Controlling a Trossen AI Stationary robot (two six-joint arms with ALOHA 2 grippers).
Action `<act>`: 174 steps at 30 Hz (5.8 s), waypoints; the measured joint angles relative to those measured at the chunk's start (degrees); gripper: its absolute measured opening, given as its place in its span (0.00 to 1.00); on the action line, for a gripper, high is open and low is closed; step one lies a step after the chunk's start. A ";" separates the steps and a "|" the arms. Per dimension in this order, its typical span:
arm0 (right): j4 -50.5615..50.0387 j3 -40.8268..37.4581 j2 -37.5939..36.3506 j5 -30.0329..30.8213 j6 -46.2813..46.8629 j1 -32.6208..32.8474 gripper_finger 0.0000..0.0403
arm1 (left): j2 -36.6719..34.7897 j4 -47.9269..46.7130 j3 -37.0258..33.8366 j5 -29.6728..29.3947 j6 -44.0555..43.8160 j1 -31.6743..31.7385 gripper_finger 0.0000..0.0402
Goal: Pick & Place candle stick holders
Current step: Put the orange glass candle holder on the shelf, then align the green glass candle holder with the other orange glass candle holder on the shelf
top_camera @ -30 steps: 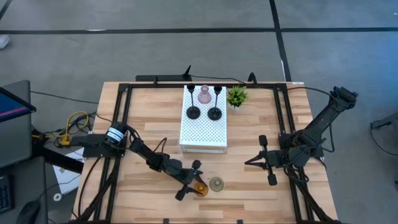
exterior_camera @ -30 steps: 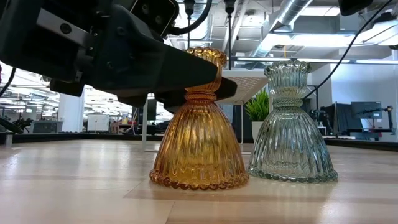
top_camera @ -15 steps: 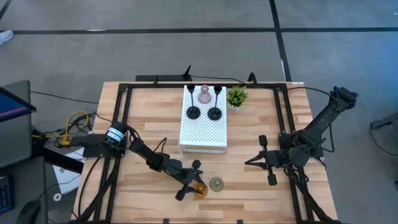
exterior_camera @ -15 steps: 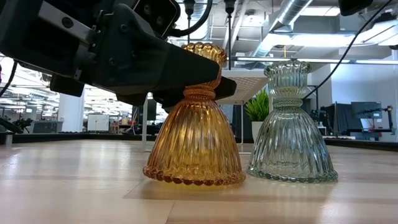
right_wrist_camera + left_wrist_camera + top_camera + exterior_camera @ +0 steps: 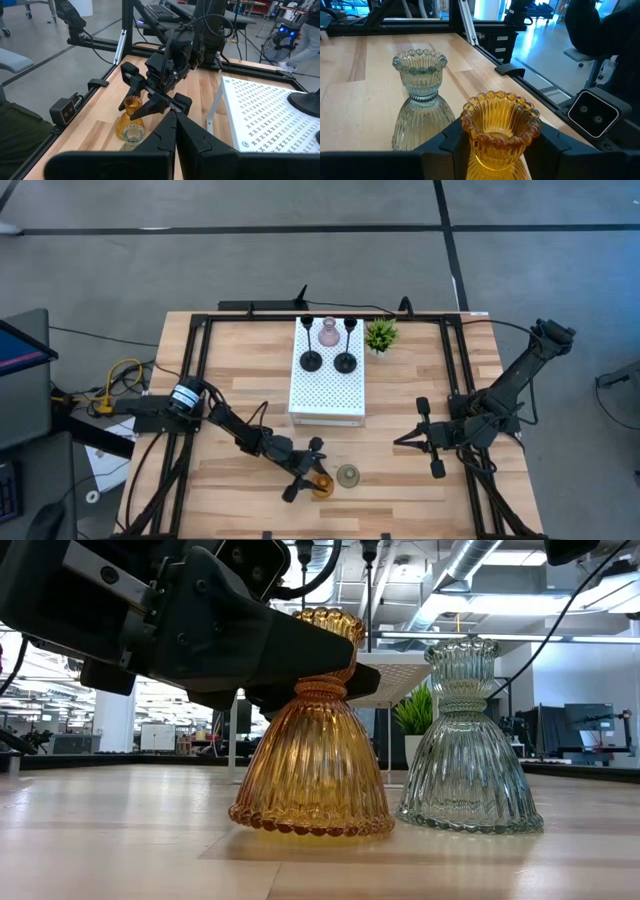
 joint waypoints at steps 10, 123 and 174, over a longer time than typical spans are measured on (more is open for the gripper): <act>-1.01 0.00 0.00 -0.02 0.02 0.00 0.00 | -9.22 -7.79 -0.26 0.00 -0.46 -0.07 0.37; -1.36 0.00 0.00 0.00 0.04 0.00 0.00 | -39.06 -44.03 -0.33 -24.94 -3.01 21.38 0.40; -3.19 0.00 0.00 -0.02 1.56 0.02 0.00 | -40.91 -31.83 -0.24 -23.96 2.23 20.47 0.85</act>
